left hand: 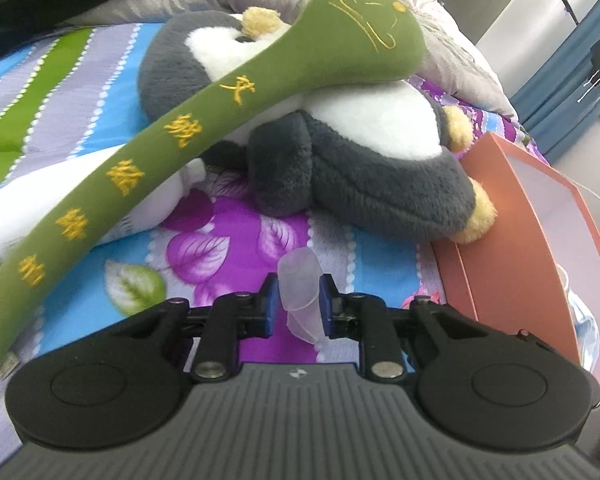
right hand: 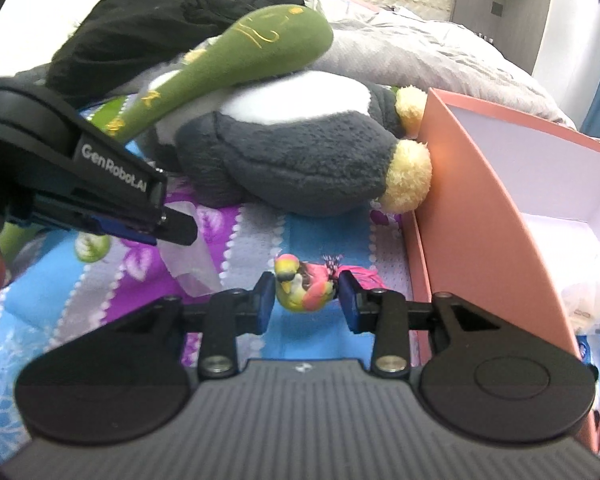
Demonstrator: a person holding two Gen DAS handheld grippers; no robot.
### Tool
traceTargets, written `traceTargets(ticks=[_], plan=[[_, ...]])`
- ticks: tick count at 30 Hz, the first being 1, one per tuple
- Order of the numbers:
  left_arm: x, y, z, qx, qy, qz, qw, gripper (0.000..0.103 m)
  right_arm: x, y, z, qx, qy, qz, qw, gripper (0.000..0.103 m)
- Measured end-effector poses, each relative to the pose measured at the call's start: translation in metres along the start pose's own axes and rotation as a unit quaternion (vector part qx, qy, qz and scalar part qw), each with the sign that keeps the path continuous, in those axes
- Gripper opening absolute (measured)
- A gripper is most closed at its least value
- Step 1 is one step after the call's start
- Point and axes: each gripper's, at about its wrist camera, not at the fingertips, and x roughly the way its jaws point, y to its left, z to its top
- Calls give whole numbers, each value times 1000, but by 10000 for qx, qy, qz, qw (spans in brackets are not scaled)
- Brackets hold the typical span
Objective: Organize soft objects
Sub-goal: 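Lift the clear cup with the left gripper while the right lifts the bird toy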
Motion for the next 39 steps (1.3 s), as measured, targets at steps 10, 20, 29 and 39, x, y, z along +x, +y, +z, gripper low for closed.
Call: traceTargets(ticks=[10,20,29,39], plan=[[-53,8,-36,12,-82,23,10000,25,-50,15,-11,18,-41,117,9999,38],[-108,11,-83,111,-119,123,9998,25,-104,31,-29,90,-63,320,9994,38],[-145,9,-127,156,-125,159,9997,25,-147,37,-49,144,-46,487,9987,38],[-178,-17,-130,515,-345,18,9981,25,-182,31,-51,312,-212,535,9979,38]])
